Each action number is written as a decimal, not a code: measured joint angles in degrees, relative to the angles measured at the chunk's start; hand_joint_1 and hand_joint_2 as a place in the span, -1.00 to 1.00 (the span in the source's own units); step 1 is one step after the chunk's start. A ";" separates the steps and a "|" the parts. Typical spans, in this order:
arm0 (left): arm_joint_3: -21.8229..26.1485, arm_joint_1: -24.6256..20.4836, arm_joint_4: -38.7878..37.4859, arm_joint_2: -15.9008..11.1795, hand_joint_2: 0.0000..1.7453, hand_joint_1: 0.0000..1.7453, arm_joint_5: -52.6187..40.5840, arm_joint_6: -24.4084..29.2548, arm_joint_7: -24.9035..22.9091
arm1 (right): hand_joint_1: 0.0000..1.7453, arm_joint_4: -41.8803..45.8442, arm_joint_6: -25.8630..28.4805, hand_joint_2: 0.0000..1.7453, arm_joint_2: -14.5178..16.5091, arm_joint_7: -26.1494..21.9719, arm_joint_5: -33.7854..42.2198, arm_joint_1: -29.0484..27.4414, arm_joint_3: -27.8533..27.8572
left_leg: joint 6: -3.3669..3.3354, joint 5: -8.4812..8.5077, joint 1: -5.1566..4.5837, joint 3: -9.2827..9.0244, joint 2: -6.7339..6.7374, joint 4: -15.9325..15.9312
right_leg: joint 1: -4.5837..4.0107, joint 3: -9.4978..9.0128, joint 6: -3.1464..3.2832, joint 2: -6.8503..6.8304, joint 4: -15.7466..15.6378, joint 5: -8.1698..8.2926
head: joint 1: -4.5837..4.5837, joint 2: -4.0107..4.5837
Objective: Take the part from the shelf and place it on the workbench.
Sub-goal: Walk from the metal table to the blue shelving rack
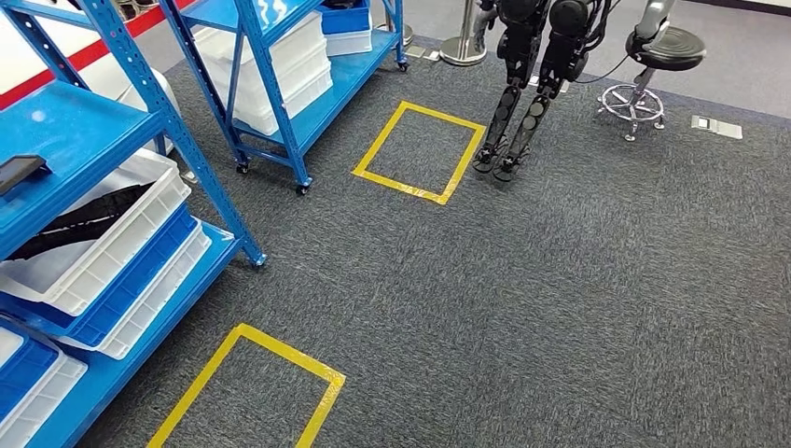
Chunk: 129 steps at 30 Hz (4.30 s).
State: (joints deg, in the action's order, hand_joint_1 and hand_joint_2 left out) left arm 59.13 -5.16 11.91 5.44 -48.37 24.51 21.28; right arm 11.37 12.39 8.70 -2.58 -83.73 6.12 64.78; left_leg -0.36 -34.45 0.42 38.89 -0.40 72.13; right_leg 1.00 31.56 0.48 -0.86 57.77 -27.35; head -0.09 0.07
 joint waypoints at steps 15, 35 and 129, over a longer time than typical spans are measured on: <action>0.31 -0.40 0.09 -0.42 -1.00 -1.00 -0.27 -0.43 -0.22 | -1.00 -0.02 1.01 1.00 0.74 -0.04 0.60 0.05 0.00 | -3.96 9.59 -0.81 -8.61 -0.07 -18.05 | -0.37 4.95 -0.38 0.47 12.11 -6.08 | -0.31 0.00; 0.28 -0.08 0.10 -0.34 -1.00 -1.00 -1.10 -0.79 -1.24 | -1.00 -0.15 0.77 1.00 0.49 0.09 -0.53 -0.21 -0.14 | -1.41 5.58 -0.19 -2.67 1.13 -6.85 | -0.16 -0.35 0.04 -0.78 0.51 -0.67 | 0.19 0.00; 2.39 -0.78 -0.32 1.61 -1.00 -1.00 -1.81 -15.54 -27.49 | -1.00 -0.31 0.77 1.00 0.00 1.88 -0.54 -0.54 -2.58 | -1.90 7.79 -0.52 -5.49 2.24 -12.83 | 0.19 -1.05 -0.80 -1.28 0.10 -0.93 | 0.54 0.00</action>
State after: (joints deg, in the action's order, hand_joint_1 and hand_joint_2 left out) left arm 61.52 -5.94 11.60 7.04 -50.18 8.97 -6.21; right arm 11.06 13.16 8.70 -0.70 -84.27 5.58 62.20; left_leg -2.26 -26.66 -0.10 33.41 1.84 59.31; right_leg 1.19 30.51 -0.32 -2.15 57.88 -28.28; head 0.45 0.07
